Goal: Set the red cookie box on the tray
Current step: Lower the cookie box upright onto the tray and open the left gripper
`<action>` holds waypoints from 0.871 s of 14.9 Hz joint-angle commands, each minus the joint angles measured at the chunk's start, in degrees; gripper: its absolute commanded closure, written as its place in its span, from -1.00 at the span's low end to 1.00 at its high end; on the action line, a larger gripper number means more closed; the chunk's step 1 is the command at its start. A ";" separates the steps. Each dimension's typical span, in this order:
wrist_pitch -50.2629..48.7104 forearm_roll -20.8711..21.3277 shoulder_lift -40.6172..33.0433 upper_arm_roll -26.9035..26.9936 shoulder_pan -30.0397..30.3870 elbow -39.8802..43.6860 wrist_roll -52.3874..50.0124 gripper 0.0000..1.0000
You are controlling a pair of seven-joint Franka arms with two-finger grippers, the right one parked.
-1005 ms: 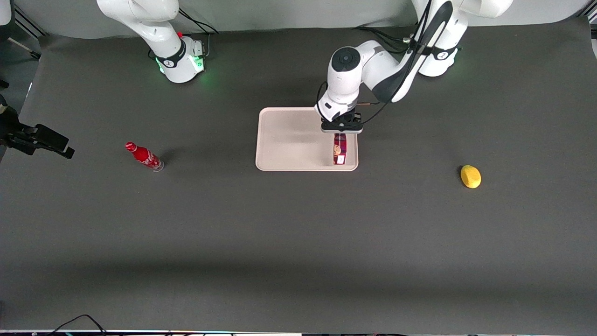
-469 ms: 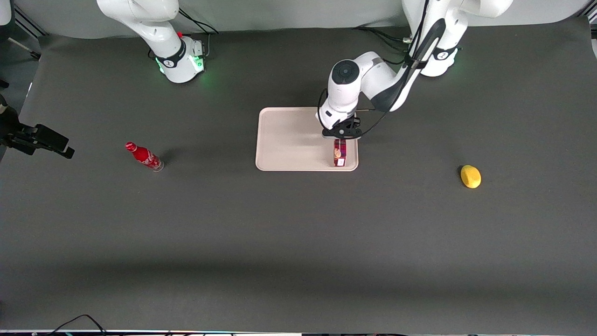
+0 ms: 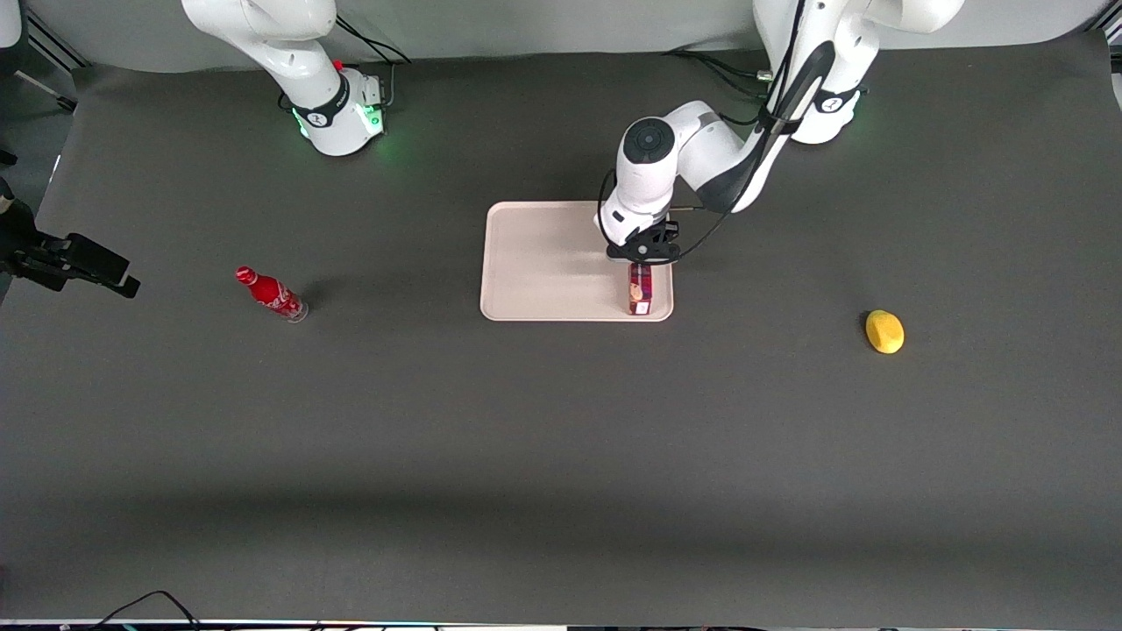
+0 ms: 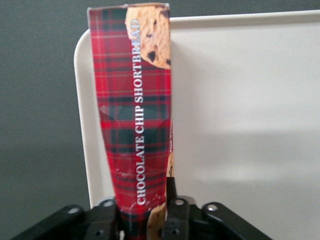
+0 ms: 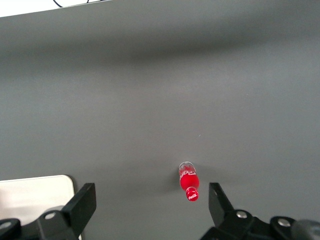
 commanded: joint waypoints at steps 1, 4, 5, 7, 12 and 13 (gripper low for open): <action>0.76 1.23 0.01 0.12 0.05 0.16 -1.67 -1.00; 0.67 1.23 0.01 0.12 0.14 0.34 -1.49 -1.00; 0.59 1.23 0.01 0.12 0.22 0.34 -1.49 -1.00; 0.50 1.23 0.01 0.12 0.22 0.42 -1.49 -1.00; -3.17 1.23 -3.67 0.65 0.49 3.31 -0.35 -1.00; -6.93 1.23 -4.29 0.74 0.49 5.76 1.13 -1.00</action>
